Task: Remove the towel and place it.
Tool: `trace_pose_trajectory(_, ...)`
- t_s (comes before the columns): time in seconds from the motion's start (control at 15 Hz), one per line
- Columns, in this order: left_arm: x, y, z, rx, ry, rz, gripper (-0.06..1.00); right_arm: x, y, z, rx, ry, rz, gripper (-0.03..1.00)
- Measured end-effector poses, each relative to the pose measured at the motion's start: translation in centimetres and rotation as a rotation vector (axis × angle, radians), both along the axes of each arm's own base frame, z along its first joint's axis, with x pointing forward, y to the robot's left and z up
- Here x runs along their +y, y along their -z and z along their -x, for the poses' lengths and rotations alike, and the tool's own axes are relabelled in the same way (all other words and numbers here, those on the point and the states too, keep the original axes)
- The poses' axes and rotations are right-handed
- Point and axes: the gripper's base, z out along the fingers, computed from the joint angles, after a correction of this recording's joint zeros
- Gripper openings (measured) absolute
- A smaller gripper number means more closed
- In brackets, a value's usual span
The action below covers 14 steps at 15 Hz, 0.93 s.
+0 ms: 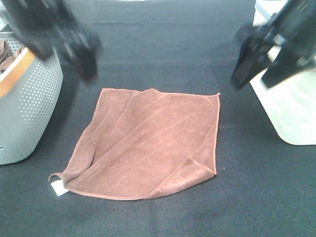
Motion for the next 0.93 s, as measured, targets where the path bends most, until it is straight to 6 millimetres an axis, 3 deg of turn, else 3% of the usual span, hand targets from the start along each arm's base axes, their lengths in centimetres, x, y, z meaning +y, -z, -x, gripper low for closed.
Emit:
trace_pose_trajectory(0.27,3.9,-7.4,5.4,-0.225,-0.033,0.109,0.82,-1.4,-4.1,3.8,-0.11,-0.022,0.013,0.62)
trace_pose_trajectory(0.33,5.0,-8.6,6.8,-0.27,-0.047,0.126,0.82,-1.7,-4.8,4.9,-0.124,-0.029,0.019,0.62)
trace_pose_trajectory(0.4,5.0,-8.6,6.8,-0.27,-0.047,0.126,0.82,-1.7,-4.8,4.9,-0.124,-0.029,0.019,0.62)
trace_pose_trajectory(0.47,6.5,-9.3,8.9,-0.31,-0.055,0.141,0.82,-2.4,-5.7,6.5,-0.164,-0.03,0.029,0.62)
trace_pose_trajectory(0.67,9.6,-6.4,13.6,-0.287,-0.07,0.123,0.81,-3.7,-5.5,10.9,-0.212,-0.028,0.035,0.62)
trace_pose_trajectory(0.93,13.1,-0.3,19.0,-0.236,-0.089,0.102,0.8,-5.3,-2.2,16.4,-0.206,-0.03,0.04,0.62)
